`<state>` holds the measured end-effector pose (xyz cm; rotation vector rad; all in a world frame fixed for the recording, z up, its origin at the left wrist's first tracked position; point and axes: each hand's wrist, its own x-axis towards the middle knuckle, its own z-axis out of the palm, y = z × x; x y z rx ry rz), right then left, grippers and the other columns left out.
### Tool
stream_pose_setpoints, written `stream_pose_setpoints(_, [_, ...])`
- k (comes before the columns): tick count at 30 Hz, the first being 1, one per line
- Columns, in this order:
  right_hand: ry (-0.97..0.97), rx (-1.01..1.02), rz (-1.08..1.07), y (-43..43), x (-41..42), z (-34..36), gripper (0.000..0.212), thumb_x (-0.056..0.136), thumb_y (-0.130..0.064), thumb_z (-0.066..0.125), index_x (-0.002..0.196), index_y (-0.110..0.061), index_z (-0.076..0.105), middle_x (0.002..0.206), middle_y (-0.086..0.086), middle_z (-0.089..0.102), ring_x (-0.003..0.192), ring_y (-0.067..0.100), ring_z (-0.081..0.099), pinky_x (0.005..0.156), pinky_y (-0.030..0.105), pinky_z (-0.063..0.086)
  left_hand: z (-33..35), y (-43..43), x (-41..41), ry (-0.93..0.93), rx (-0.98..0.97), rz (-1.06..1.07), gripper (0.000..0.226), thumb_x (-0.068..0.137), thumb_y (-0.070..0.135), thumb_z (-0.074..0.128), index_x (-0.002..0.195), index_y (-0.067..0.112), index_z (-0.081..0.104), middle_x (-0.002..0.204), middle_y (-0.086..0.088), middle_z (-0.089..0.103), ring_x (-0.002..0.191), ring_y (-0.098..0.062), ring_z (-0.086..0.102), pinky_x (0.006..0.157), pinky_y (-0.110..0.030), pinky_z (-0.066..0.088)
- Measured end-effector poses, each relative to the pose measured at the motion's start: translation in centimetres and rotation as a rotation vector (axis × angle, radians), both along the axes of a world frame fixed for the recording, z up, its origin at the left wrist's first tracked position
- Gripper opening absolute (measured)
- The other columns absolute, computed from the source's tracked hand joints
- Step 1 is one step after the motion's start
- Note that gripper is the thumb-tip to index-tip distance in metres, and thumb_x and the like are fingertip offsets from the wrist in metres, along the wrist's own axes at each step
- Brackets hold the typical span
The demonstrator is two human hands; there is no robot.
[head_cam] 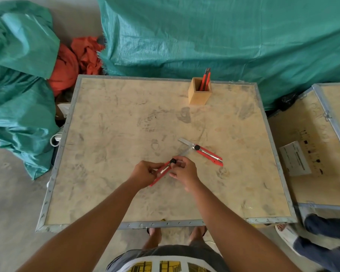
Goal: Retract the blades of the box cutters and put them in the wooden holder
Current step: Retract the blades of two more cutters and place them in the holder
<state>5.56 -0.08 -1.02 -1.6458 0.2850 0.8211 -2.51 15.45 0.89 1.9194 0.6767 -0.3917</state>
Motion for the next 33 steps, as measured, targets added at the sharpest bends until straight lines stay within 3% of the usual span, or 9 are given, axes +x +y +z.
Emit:
stream_pose_setpoints(3, [-0.056,0.091,0.019,-0.3,1.6,2.3,0.025,0.095,-0.001,0.065,0.113,-0.018,0.07,0.108,0.014,0.072,0.1,0.027,0.075,0.082,0.042,0.064,1.6,-0.5,0.5,-0.044,-0.13,0.084,0.049,0.083,0.0,0.058,0.111,0.037,0.076,0.062,0.013,0.07,0.052,-0.004,0.055,0.057,-0.02,0.046])
stream_pose_setpoints(7, [-0.215,0.122,0.091,-0.9,4.7,6.9,0.028,0.093,-0.001,0.068,0.115,-0.018,0.074,0.11,0.011,0.071,0.098,0.025,0.075,0.08,0.04,0.064,5.0,-1.6,2.2,-0.21,-0.204,0.144,0.044,0.087,0.005,0.066,0.116,0.037,0.072,0.078,0.007,0.076,0.066,-0.007,0.063,0.065,-0.019,0.053])
stream_pose_setpoints(10, [-0.315,0.114,0.142,-1.5,7.0,10.2,0.03,0.093,-0.002,0.069,0.119,-0.017,0.074,0.112,0.007,0.072,0.089,0.018,0.077,0.076,0.032,0.064,7.5,-2.4,3.7,-0.308,-0.238,0.13,0.048,0.09,-0.001,0.064,0.121,0.035,0.067,0.083,0.024,0.076,0.065,-0.002,0.064,0.07,-0.013,0.054])
stream_pose_setpoints(15, [-0.421,0.124,0.175,-3.0,9.3,13.9,0.03,0.093,-0.004,0.069,0.122,-0.014,0.072,0.116,0.002,0.074,0.092,0.019,0.078,0.07,0.028,0.064,10.1,-3.8,5.5,-0.406,-0.275,0.103,0.057,0.089,-0.005,0.065,0.117,0.044,0.065,0.107,0.014,0.077,0.077,-0.014,0.065,0.083,-0.036,0.061])
stream_pose_setpoints(17, [-0.448,0.131,0.183,-3.7,10.2,14.7,0.031,0.093,-0.002,0.069,0.121,-0.013,0.072,0.117,0.004,0.073,0.094,0.018,0.077,0.078,0.034,0.065,10.9,-4.3,6.0,-0.408,-0.297,0.049,0.062,0.089,-0.005,0.066,0.118,0.049,0.061,0.11,0.022,0.075,0.085,-0.013,0.069,0.083,-0.034,0.061])
stream_pose_setpoints(19, [-0.453,0.134,0.198,-4.4,10.9,15.4,0.031,0.093,-0.002,0.069,0.121,-0.013,0.073,0.118,0.004,0.073,0.092,0.015,0.077,0.077,0.031,0.064,11.6,-4.9,6.3,-0.409,-0.312,-0.005,0.067,0.089,-0.006,0.066,0.12,0.053,0.058,0.113,0.029,0.072,0.088,-0.01,0.069,0.085,-0.033,0.061])
stream_pose_setpoints(22, [-0.463,0.156,0.232,-5.4,11.5,16.4,0.029,0.095,-0.006,0.067,0.122,-0.013,0.073,0.118,0.001,0.074,0.094,0.011,0.076,0.076,0.025,0.063,12.2,-5.7,6.7,-0.45,-0.343,0.007,0.068,0.088,-0.009,0.064,0.12,0.051,0.061,0.119,0.024,0.071,0.083,-0.016,0.066,0.085,-0.04,0.062])
stream_pose_setpoints(28, [-0.557,0.12,0.412,-7.2,12.2,18.0,0.025,0.095,-0.012,0.068,0.118,-0.018,0.075,0.115,0.002,0.075,0.1,0.017,0.074,0.079,0.03,0.064,13.6,-6.6,8.6,-0.507,-0.472,0.13,0.059,0.088,-0.011,0.063,0.135,0.025,0.059,0.133,0.005,0.067,0.084,-0.027,0.057,0.08,-0.041,0.061])
stream_pose_setpoints(33, [-0.649,0.054,0.499,-7.6,12.4,18.4,0.025,0.093,-0.015,0.071,0.118,-0.018,0.076,0.116,0.001,0.075,0.099,0.015,0.072,0.077,0.034,0.065,13.8,-6.9,9.1,-0.507,-0.513,0.18,0.059,0.088,-0.012,0.063,0.138,0.017,0.057,0.124,0.01,0.071,0.085,-0.03,0.055,0.074,-0.035,0.062])
